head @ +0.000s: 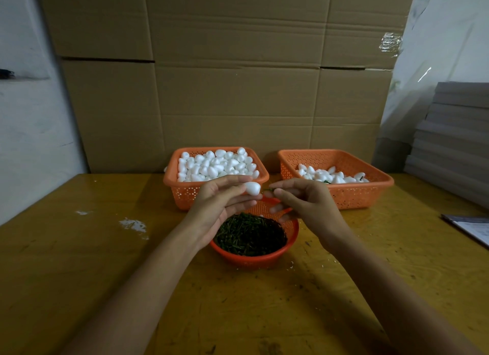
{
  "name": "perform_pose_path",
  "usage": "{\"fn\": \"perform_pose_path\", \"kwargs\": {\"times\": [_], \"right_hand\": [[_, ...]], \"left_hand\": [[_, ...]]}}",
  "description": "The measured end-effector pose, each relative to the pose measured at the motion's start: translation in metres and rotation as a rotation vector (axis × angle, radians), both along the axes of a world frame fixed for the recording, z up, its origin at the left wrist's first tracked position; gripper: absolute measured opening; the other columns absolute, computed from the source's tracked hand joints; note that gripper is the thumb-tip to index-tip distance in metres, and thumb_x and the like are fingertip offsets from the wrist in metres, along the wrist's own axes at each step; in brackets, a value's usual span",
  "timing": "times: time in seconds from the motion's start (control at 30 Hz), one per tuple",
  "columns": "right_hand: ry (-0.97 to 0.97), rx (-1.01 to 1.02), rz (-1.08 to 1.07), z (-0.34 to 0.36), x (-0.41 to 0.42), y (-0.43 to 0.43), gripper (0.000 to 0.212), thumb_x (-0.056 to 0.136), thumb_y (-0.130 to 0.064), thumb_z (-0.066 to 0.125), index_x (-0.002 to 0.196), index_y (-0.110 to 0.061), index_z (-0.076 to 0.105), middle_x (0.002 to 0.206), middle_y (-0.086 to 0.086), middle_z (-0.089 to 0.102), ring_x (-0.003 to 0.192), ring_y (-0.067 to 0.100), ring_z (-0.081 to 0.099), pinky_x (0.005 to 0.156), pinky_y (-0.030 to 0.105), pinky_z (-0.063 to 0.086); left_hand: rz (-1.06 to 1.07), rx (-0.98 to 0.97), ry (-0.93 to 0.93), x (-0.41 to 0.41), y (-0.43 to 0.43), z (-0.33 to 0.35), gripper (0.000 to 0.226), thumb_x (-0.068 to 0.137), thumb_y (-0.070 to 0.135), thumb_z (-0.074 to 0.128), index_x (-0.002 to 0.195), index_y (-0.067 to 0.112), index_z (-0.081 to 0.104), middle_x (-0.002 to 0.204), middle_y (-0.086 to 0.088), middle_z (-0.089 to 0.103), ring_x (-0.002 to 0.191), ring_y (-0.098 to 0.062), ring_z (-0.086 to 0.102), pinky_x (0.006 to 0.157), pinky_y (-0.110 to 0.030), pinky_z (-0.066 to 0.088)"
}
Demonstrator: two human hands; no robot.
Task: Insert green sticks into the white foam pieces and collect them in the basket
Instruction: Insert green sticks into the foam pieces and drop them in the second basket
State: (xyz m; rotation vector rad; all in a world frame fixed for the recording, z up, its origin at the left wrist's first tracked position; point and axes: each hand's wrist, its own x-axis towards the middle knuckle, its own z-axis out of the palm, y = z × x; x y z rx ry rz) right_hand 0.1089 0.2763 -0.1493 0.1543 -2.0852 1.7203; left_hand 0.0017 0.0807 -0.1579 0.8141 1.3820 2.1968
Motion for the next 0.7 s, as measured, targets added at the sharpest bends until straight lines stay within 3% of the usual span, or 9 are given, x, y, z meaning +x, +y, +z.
{"fn": "perform_pose_path", "kwargs": {"times": [0.23,0.53,0.7], "right_hand": [[0.064,0.041,-0.046,-0.001,0.000,-0.003,0.010,0.099,-0.008,0.067,0.106,-0.004,0.061,0.102,0.010,0.080,0.084,0.031,0.078,0.057,0.036,0.063],[0.186,0.348,-0.273,-0.009,0.000,-0.013,0.005,0.090,-0.016,0.079,0.095,-0.016,0.077,0.082,-0.007,0.076,0.066,0.015,0.074,0.053,0.038,0.062],[0.222,0.276,-0.303,-0.011,0.000,-0.015,0.007,0.089,-0.016,0.080,0.096,-0.014,0.080,0.083,-0.004,0.078,0.066,0.017,0.074,0.054,0.042,0.062]], "left_hand": [[0.007,0.003,-0.019,0.000,0.000,0.000,0.019,0.101,0.006,0.064,0.119,0.005,0.072,0.117,-0.022,0.076,0.111,-0.035,0.075,0.082,-0.031,0.063],[-0.040,-0.029,0.024,0.002,0.001,0.000,0.018,0.092,0.009,0.073,0.107,0.014,0.081,0.122,-0.016,0.076,0.113,-0.032,0.074,0.084,-0.030,0.063],[-0.070,-0.015,0.015,0.001,0.000,-0.001,0.023,0.090,0.008,0.075,0.112,0.009,0.078,0.125,-0.017,0.074,0.118,-0.033,0.072,0.088,-0.031,0.062]]}}
